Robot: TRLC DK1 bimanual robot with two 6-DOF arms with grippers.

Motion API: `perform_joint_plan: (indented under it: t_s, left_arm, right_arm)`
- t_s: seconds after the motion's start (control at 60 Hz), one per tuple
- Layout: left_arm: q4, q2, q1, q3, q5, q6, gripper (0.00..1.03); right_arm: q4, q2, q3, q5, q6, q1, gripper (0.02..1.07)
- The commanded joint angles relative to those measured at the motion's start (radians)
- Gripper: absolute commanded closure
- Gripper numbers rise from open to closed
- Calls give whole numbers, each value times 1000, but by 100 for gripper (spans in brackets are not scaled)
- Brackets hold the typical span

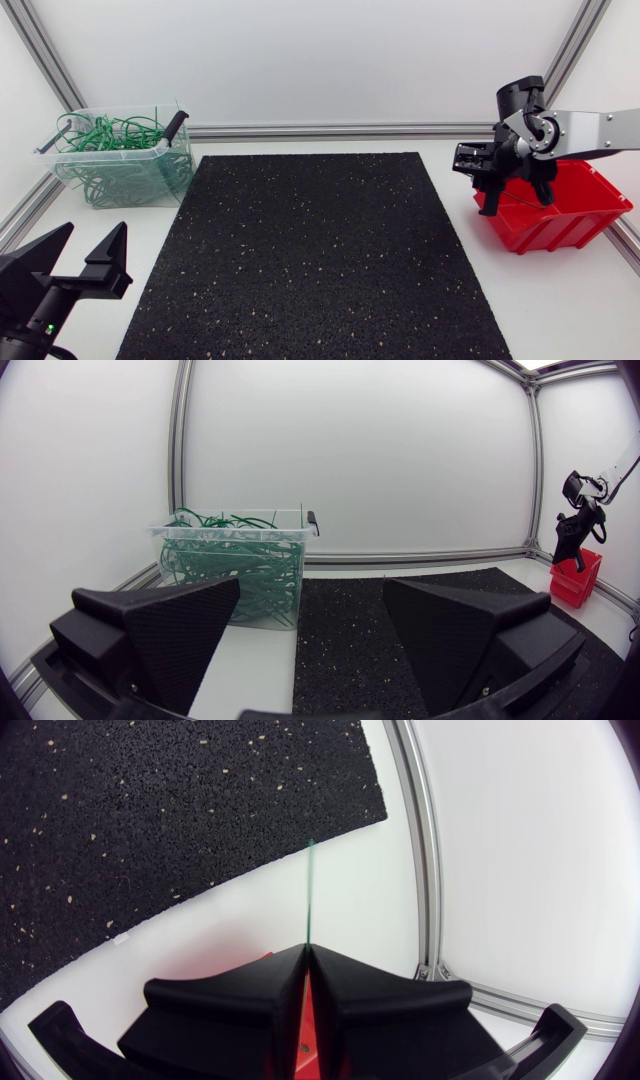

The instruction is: Take a green cable tie from the red box, thread the tail through the head to close it, then place it in the transparent bin on the left.

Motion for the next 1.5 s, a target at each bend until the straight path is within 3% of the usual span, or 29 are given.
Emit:
perform_joint_plan:
  t_s: [0.0, 0.417, 0.75, 1.017, 1.4, 1.483]
  left_arm:
    - [-29, 1, -9, -37, -9, 3, 3]
    - [-29, 1, -8, -37, -9, 3, 3]
    - [-29, 1, -6, -37, -9, 3, 3]
    - [-31, 2, -8, -37, -9, 3, 3]
    - [-32, 24, -12, -37, -3, 0, 3]
    - [-34, 24, -12, -37, -3, 0, 3]
  right_arm:
    - [15, -67, -41, 9, -13, 12, 101]
    - [-51, -397, -97, 9, 36, 68, 101]
    - [-118, -572, 8, 5, 120, 95, 101]
    - [-307, -583, 206, -118, 379, 94, 101]
    - [-591, -538, 315, -115, 712, 262, 101]
    - [-597, -531, 308, -87, 760, 307, 101]
